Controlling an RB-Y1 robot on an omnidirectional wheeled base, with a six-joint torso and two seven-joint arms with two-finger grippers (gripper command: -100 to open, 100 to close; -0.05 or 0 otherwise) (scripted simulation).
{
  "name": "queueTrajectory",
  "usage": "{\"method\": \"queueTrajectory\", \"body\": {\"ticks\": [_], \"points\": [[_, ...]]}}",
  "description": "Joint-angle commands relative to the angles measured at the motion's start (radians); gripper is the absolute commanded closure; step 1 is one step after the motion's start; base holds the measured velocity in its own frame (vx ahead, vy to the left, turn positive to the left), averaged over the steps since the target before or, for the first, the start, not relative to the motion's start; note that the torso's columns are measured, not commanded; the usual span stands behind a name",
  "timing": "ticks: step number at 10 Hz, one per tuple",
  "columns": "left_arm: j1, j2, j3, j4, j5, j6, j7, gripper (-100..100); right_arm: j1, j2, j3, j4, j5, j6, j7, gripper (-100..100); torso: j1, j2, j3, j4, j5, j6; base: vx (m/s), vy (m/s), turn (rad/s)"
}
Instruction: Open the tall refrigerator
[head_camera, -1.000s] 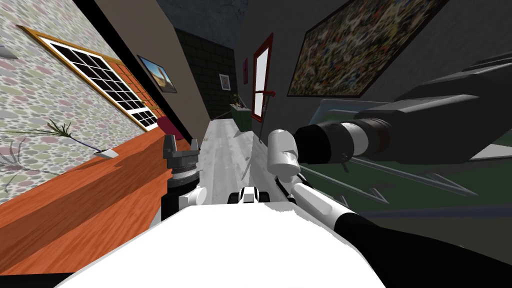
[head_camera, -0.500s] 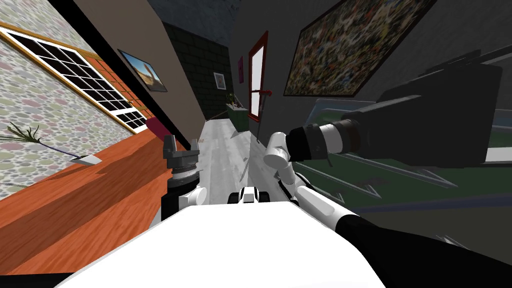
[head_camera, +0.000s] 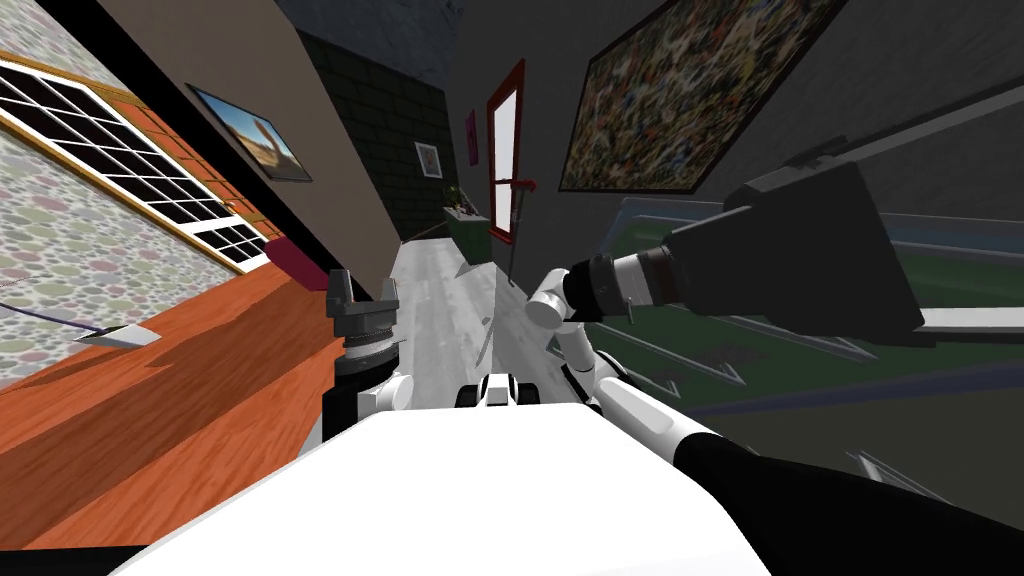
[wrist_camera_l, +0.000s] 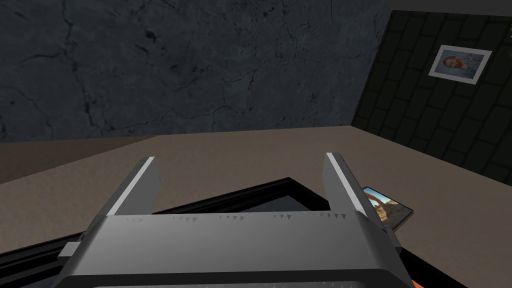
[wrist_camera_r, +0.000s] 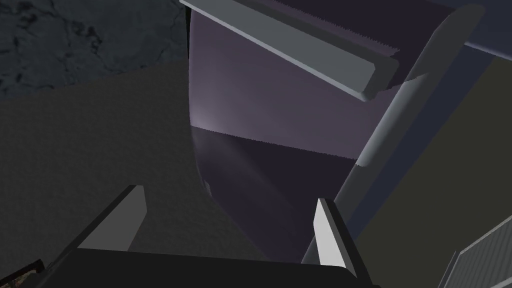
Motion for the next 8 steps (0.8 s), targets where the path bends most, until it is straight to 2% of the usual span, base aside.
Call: {"method": "queueTrajectory", "body": {"ticks": [1,4,5,6,7,8], "points": [[0.0,0.0,0.0,0.0,0.0,0.0,0.0,0,0.028,-0.016,-0.024,0.041,0.069,0.012,0.055,-100,0.001,0.0,0.0,0.0,0.0,-0.001,0.068,-0.02,-0.126],[0.0,0.0,0.0,0.0,0.0,0.0,0.0,0,0.049,-0.026,-0.04,0.066,0.146,0.015,0.092,-100,0.0,0.0,0.0,0.0,0.0,0.0,0.059,-0.024,-0.085],[0.0,0.0,0.0,0.0,0.0,0.0,0.0,0,0.069,-0.035,-0.058,0.09,0.18,0.018,0.129,-100,0.0,0.001,0.0,0.0,0.0,-0.001,0.066,-0.038,-0.16],[0.0,0.0,0.0,0.0,0.0,0.0,0.0,0,0.069,-0.035,-0.058,0.09,0.207,0.018,0.129,-100,0.0,0.0,0.0,0.0,0.0,0.0,0.054,-0.03,-0.062],[0.0,0.0,0.0,0.0,0.0,0.0,0.0,0,0.089,-0.042,-0.077,0.113,0.241,0.019,0.167,-100,0.001,0.001,0.0,0.0,0.0,-0.001,0.07,-0.031,-0.144],[0.0,0.0,0.0,0.0,0.0,0.0,0.0,0,0.089,-0.042,-0.077,0.113,0.269,0.019,0.167,-100,0.0,0.0,0.0,0.0,0.0,0.0,0.065,-0.024,-0.068]]}}
